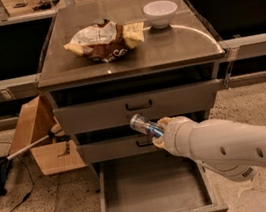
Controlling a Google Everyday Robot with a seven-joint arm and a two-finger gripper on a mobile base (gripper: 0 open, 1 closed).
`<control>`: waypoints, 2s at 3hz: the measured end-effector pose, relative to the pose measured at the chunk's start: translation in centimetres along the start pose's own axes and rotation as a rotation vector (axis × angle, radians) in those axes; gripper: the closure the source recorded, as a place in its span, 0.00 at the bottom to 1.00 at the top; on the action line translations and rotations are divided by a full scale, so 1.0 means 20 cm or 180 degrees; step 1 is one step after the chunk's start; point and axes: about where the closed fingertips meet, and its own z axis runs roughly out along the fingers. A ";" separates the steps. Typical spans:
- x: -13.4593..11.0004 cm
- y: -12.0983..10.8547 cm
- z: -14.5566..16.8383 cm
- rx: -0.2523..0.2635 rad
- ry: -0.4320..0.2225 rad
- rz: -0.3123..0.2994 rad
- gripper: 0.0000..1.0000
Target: Pick redbull can from bottom drawer and place on counter
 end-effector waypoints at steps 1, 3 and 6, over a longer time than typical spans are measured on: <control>-0.13 -0.15 -0.15 0.0059 -0.0297 -0.0170 1.00; -0.38 -0.48 -0.42 -0.0120 -0.1174 -0.0547 1.00; -0.37 -0.68 -0.39 -0.0045 -0.0969 -0.0716 1.00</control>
Offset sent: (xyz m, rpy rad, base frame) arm 0.0122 -0.0211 0.1641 0.1706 -0.2080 0.3717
